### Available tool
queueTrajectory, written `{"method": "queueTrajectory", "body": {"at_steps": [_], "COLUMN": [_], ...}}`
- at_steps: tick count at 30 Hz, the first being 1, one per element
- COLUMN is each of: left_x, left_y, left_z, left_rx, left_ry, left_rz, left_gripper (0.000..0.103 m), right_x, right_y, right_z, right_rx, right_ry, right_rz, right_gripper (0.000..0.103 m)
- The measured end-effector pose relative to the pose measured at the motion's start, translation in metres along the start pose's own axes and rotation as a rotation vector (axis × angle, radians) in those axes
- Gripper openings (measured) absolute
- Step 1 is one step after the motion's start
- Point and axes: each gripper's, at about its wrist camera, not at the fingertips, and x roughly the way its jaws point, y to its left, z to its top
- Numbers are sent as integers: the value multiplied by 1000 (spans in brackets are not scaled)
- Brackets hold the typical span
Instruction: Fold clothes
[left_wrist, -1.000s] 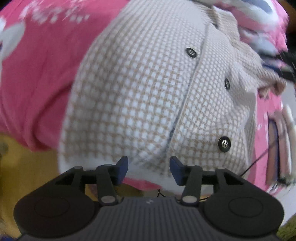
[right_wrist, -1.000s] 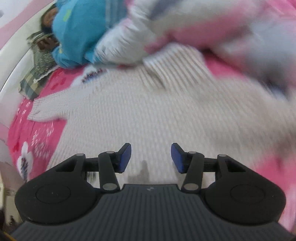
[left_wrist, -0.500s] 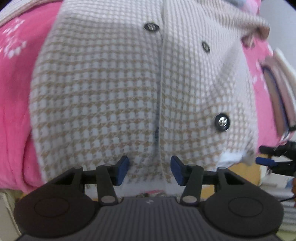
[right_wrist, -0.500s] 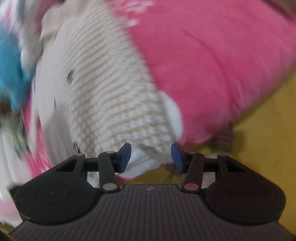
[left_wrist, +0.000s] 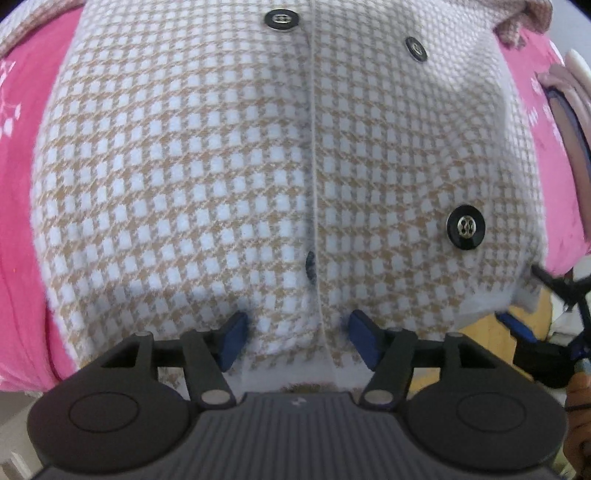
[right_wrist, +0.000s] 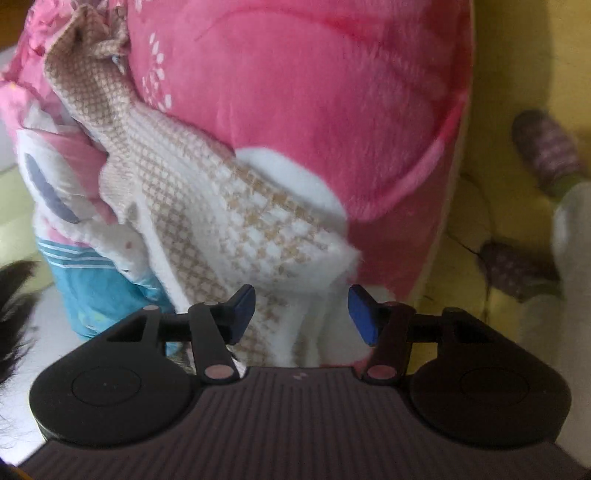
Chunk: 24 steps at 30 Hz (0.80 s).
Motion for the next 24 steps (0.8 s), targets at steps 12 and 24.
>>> {"method": "queueTrajectory", "body": {"at_steps": [12,24], "left_x": [-4,-3], "left_y": [18,24], "left_z": [1,-1], "left_rx": [40,60], "left_ry": [-7,-9], "left_rz": [3,21], "left_gripper": [64,65], "right_x": [9,21], "right_y": [-18,-36], "right_z": [-30,-51], "right_rx": [40,124], "right_ry": [-13,-34], "right_rz": [273,399], "right_gripper": [64,63]}}
